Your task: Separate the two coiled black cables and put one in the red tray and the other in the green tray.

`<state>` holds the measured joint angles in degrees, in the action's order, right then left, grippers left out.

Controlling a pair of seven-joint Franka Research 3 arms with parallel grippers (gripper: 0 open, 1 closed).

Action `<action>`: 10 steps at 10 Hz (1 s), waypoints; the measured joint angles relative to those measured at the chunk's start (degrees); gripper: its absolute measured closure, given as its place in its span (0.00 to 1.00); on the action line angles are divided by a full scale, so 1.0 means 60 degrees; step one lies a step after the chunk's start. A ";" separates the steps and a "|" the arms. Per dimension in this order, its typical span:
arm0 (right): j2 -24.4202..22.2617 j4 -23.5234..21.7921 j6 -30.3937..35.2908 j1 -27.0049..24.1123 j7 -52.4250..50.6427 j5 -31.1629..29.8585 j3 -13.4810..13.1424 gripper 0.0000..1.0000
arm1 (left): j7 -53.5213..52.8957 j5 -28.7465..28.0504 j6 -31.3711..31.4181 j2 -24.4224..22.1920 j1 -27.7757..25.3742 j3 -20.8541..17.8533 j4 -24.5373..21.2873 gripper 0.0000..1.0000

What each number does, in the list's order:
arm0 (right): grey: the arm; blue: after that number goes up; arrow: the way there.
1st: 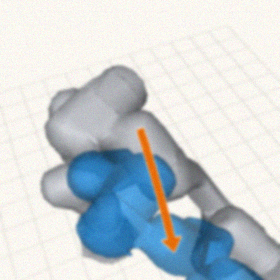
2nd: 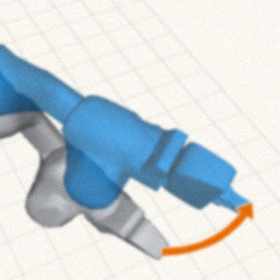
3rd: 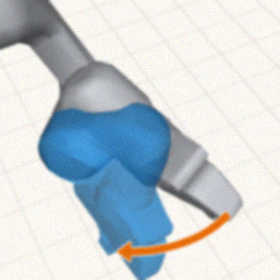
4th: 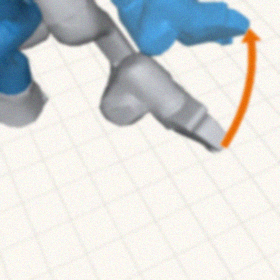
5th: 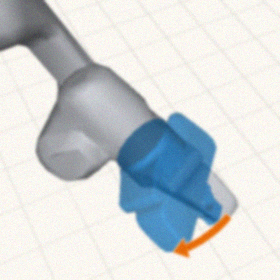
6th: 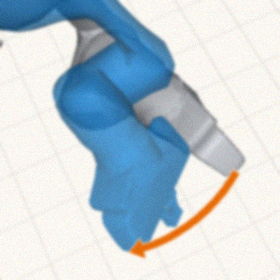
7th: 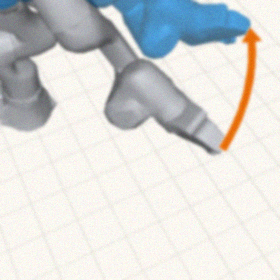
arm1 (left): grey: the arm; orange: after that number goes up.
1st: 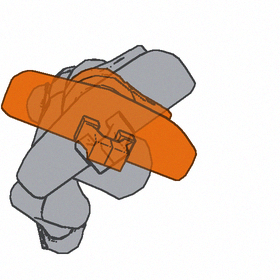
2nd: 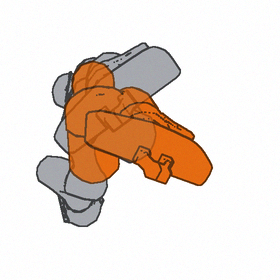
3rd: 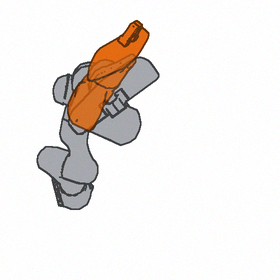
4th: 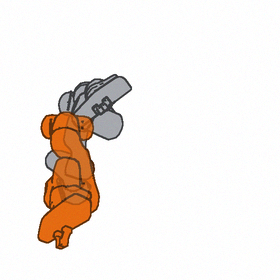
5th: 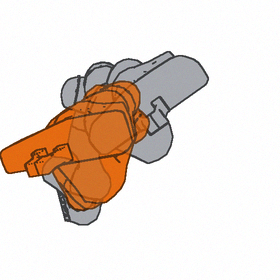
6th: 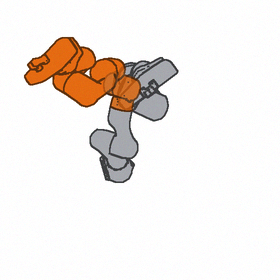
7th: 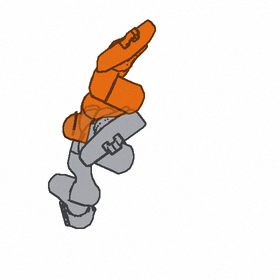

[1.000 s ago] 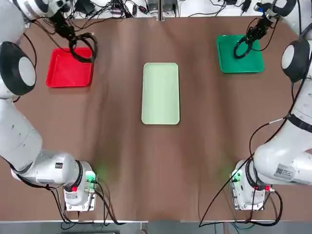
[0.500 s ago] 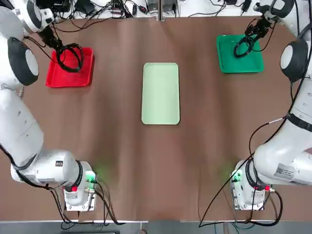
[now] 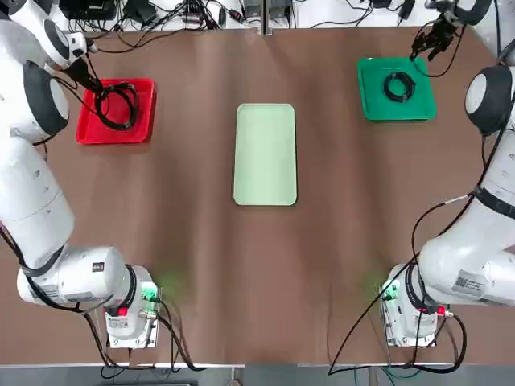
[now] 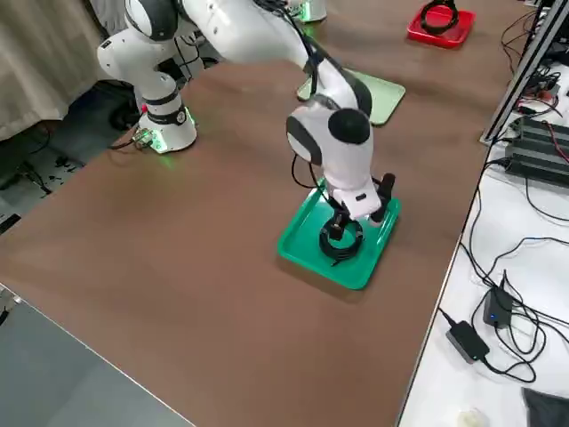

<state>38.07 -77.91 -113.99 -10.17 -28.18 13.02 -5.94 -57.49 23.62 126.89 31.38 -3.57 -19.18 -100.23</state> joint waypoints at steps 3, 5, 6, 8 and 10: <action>-0.1713 0.0194 0.0805 0.0022 0.0364 -0.0102 0.0016 0.00 | 0.0028 0.0010 -0.0001 -0.0006 0.0009 -0.0266 0.0316 0.19; -0.2716 0.0213 0.1700 0.0126 0.1306 -0.0117 0.0054 0.00 | 0.0830 -0.0212 -0.0017 -0.0294 0.0062 -0.0330 0.0593 0.00; -0.3096 0.0295 0.2248 0.0261 0.1685 -0.0123 0.0078 0.00 | 0.1761 -0.0804 -0.0041 -0.0629 0.0166 -0.0272 0.0661 0.00; -0.3724 0.0669 0.3690 0.0583 0.2616 -0.0270 0.0108 0.00 | 0.4326 -0.2164 -0.0652 -0.1727 0.0320 0.0420 0.0681 0.00; -0.4177 0.0810 0.3960 0.1315 0.4056 -0.1047 0.0173 0.00 | 0.6686 -0.3249 -0.1908 -0.2828 0.0396 0.1484 0.0676 0.00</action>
<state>13.01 -73.04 -90.23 -2.28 -3.84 6.74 -4.91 -17.38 4.12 115.44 14.41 -1.20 -10.28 -96.17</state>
